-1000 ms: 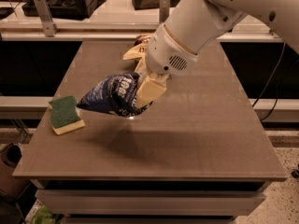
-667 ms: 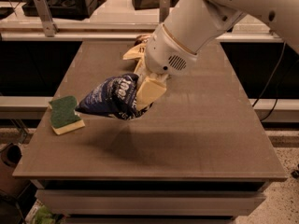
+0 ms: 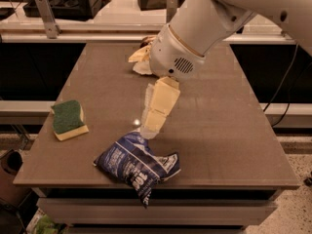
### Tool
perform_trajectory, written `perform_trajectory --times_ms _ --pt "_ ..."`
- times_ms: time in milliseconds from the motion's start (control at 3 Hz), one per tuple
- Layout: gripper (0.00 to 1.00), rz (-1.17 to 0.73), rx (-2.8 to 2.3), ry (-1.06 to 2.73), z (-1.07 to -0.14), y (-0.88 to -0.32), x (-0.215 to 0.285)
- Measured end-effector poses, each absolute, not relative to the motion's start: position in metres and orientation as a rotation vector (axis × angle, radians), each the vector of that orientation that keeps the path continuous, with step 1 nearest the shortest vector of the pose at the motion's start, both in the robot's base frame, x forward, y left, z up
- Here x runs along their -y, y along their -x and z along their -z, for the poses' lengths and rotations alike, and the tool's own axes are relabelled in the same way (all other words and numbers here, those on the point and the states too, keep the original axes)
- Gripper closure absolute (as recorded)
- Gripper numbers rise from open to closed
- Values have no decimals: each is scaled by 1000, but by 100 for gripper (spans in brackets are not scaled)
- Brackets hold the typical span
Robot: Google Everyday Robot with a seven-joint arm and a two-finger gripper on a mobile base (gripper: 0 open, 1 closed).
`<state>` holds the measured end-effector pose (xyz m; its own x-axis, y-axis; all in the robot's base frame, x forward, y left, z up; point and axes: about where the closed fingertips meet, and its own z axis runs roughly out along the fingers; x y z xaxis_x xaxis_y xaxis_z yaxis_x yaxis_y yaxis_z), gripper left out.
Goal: Move blue chip bag near sponge
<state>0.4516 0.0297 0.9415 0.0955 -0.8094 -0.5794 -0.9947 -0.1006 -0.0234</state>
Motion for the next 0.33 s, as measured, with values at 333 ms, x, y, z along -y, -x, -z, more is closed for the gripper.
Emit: perform_trajectory --times_ms 333 --pt "0 -606 -1766 1969 -941 -452 -30"
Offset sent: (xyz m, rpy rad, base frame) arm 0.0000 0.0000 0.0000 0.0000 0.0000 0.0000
